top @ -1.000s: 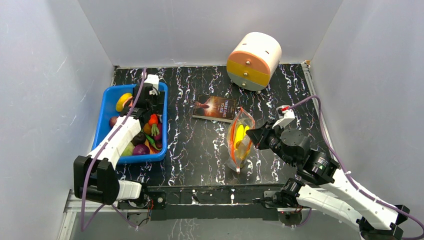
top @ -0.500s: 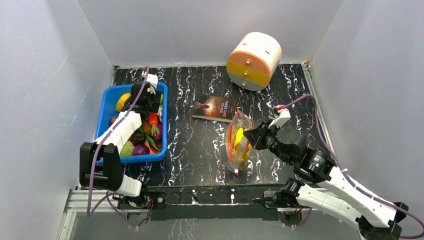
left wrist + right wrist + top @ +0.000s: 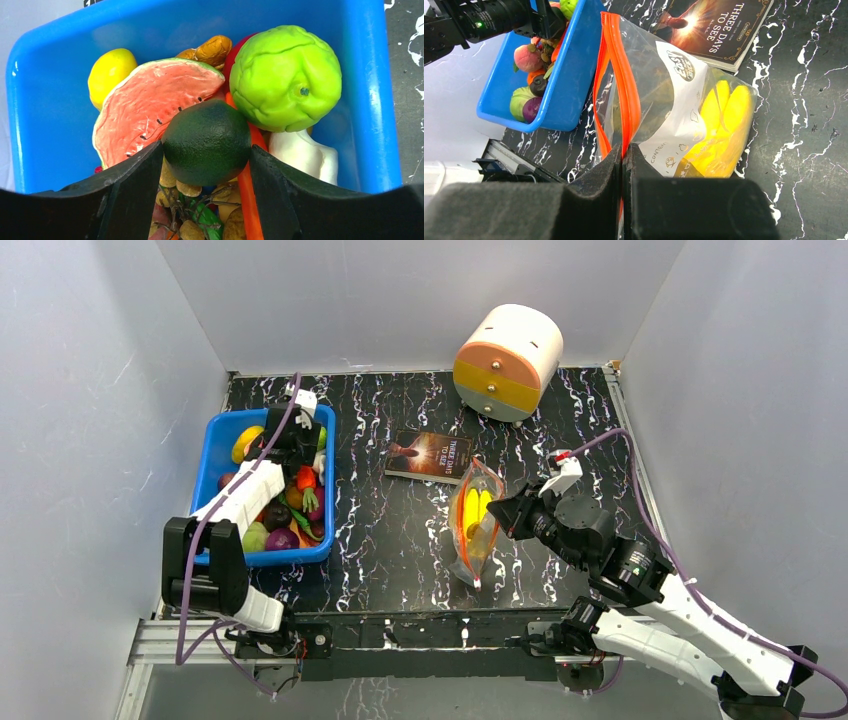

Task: Place the food in the zip-top bag and seal the zipper
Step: Pick up the fake fruit from the bin, then place the fake fruit in the zipper food storage bag.

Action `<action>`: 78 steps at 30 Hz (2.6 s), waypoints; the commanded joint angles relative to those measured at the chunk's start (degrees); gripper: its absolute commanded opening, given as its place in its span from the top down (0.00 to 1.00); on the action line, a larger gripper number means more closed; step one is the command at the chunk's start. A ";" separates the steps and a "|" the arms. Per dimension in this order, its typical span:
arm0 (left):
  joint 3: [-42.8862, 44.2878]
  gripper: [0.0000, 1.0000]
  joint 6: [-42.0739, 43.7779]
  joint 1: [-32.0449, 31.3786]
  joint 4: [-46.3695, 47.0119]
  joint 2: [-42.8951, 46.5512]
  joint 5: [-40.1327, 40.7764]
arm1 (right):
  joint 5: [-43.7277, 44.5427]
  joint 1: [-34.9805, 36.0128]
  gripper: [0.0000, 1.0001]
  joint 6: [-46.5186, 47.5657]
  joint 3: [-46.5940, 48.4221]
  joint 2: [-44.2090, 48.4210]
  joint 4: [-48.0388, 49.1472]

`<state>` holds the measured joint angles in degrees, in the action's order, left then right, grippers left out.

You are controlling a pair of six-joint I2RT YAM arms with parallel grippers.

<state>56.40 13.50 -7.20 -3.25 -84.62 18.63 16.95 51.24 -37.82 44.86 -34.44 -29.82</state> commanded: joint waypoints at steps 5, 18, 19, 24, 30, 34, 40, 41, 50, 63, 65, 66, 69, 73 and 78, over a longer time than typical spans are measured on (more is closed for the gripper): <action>1.41 0.46 -0.07 0.52 -0.66 -0.02 -0.30 | 0.66 -0.18 1.00 -0.58 2.96 1.86 3.56; 5.11 0.61 -4.62 0.44 -9.11 5.00 -2.26 | 0.98 -0.17 1.00 -0.92 1.83 1.62 4.17; 5.32 0.62 -5.24 0.43 -9.79 5.75 -2.67 | 0.98 -0.13 1.00 -0.91 1.81 1.43 4.24; 6.72 0.65 -7.77 0.35 -14.79 9.46 -4.45 | 0.71 -0.16 1.00 -0.98 1.72 -0.33 4.30; 7.27 0.65 -11.90 0.37 -18.74 15.80 -13.96 | 0.22 -0.11 1.00 -0.81 2.14 -3.60 5.00; 6.54 0.66 -14.91 0.35 -19.34 19.22 -26.69 | -0.40 -0.11 1.00 -0.51 2.83 -5.97 5.79; 4.92 0.67 -19.01 0.26 -19.13 23.29 -40.57 | -1.45 -0.12 1.00 -0.53 4.21 -9.67 6.44; 4.48 0.67 -19.65 0.26 -18.56 24.14 -42.89 | -1.72 -0.11 1.00 -0.63 4.31 -10.26 6.71; -0.43 0.69 -35.29 0.26 -9.02 32.12 -60.41 | -4.16 -0.09 1.00 -1.17 6.61 -14.60 9.58; -8.28 0.73 -59.88 -0.25 10.23 37.96 -65.28 | -8.53 -0.10 1.00 -4.66 6.18 -16.86 15.23; -9.36 0.73 -63.73 -0.46 13.57 38.12 -65.38 | -8.80 -0.09 1.00 -5.01 6.20 -17.06 15.83; -9.64 0.73 -64.72 -0.71 14.72 38.10 -65.35 | -8.90 -0.09 1.00 -5.17 6.18 -17.19 16.13; -10.08 0.73 -66.26 -1.75 16.10 37.79 -64.17 | -9.53 -0.12 1.00 -5.71 6.31 -17.67 17.40; -10.91 0.73 -68.29 -4.26 17.23 36.75 -62.24 | -10.33 -0.10 1.00 -6.35 6.42 -18.50 18.94; -11.59 0.73 -67.19 -12.73 19.08 34.73 -57.52 | -11.25 -0.09 1.00 -7.16 6.21 -19.90 20.88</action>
<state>45.08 -52.86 -14.48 12.53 -48.82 -42.02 6.83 51.24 -43.88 48.45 -54.08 -15.62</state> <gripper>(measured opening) 0.544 0.009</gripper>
